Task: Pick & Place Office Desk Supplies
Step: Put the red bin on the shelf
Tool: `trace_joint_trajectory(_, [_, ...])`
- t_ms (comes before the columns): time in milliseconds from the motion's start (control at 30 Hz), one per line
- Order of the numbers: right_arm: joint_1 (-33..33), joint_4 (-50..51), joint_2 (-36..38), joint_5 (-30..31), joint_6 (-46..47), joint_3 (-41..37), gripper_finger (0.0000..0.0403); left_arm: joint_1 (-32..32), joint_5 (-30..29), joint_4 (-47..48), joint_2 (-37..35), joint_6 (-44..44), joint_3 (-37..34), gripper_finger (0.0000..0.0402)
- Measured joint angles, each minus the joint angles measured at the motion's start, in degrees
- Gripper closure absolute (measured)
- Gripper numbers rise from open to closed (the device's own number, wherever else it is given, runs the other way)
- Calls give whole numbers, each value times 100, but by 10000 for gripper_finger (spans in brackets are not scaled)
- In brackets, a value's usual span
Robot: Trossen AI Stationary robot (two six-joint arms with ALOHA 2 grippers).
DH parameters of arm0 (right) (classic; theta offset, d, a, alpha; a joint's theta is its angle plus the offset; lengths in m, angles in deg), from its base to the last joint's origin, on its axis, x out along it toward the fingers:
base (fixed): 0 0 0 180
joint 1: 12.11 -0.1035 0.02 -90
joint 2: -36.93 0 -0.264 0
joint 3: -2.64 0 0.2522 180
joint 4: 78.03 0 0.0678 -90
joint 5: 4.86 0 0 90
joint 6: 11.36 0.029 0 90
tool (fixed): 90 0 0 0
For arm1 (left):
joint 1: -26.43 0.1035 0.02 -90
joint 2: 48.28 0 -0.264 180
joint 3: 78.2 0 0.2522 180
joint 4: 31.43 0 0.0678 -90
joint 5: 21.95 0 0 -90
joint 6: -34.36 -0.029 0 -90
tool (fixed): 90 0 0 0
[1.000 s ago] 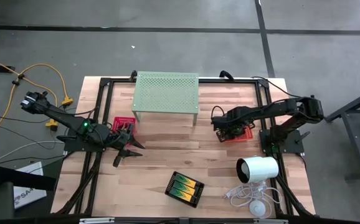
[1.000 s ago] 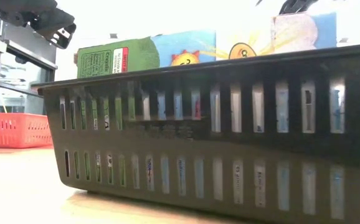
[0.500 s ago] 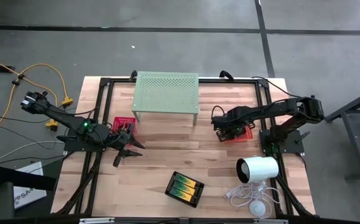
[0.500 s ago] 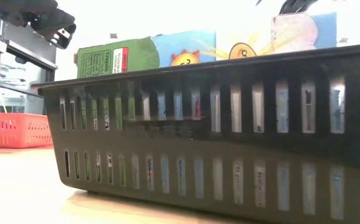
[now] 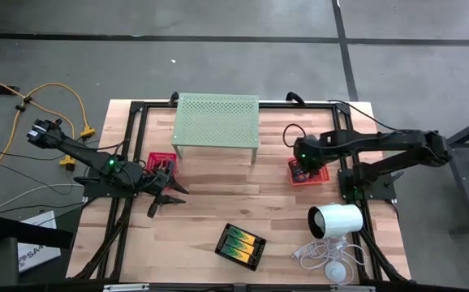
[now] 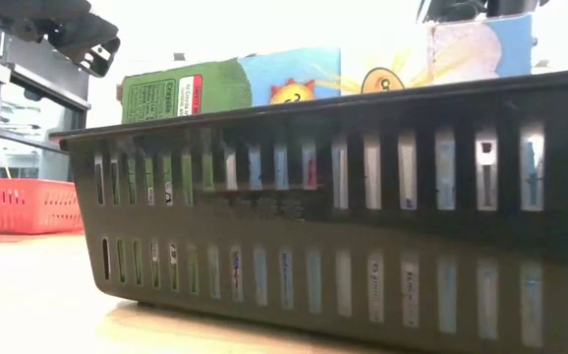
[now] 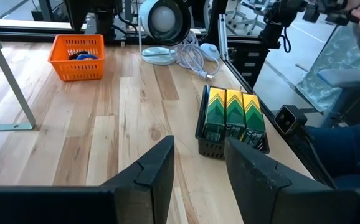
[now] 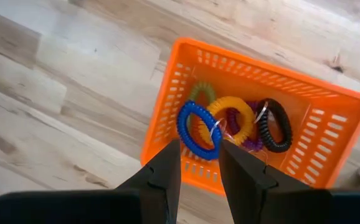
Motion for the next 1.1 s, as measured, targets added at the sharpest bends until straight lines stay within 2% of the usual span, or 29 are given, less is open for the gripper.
trace_joint_trajectory(500, [1,-132,165,-25,-42,0,308,0,14,1,2,0,0,266])
trace_joint_trajectory(1100, [1,-2199,161,10,-45,0,308,0,22,0,2,0,0,266])
